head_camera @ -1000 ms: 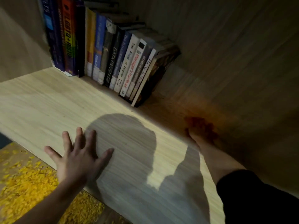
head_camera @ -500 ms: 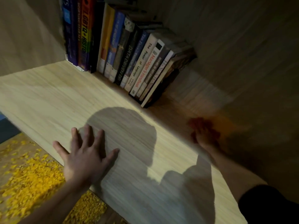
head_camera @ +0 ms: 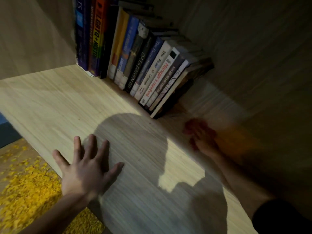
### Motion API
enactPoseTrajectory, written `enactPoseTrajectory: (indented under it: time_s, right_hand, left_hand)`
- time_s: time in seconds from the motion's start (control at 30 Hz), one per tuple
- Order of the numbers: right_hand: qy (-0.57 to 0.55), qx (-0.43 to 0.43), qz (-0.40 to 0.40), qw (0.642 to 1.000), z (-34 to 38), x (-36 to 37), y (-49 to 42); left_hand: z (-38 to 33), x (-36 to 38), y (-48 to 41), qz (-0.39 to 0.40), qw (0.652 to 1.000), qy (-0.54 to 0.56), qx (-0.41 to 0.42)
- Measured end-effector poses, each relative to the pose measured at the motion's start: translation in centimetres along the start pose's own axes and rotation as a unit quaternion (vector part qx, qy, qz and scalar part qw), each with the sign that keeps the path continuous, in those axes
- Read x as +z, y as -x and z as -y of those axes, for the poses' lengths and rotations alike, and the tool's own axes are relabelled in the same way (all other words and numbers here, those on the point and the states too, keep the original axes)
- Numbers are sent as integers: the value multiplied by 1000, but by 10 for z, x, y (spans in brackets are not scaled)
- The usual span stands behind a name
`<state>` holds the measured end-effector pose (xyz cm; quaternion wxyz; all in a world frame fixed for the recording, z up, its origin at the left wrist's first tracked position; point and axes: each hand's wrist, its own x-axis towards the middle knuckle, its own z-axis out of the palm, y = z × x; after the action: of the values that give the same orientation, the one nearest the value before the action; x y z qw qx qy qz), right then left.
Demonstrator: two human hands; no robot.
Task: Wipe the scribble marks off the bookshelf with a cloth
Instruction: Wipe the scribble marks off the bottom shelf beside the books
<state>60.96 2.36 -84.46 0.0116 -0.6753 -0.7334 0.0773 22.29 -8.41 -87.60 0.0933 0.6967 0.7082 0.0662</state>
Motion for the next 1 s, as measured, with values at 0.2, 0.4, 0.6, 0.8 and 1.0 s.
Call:
enactPoseTrajectory:
  time_s: [0.2, 0.4, 0.6, 0.8, 1.0]
  right_hand:
    - [-38, 246, 6, 969, 47, 6, -65]
    - [-40, 53, 23, 998, 117, 17, -35]
    - [-4, -145, 78, 986, 84, 18, 18]
    - [-13, 124, 23, 992, 82, 8, -68]
    - [-102, -43, 56, 992, 127, 25, 22]
  left_hand:
    - [1, 3, 1, -12, 1000, -5, -1]
    - [-1, -3, 0, -4, 1000, 6, -6]
    - [0, 0, 0, -16, 1000, 21, 5]
    - [0, 1, 0, -44, 999, 22, 19]
    - [1, -3, 1, -17, 1000, 24, 4]
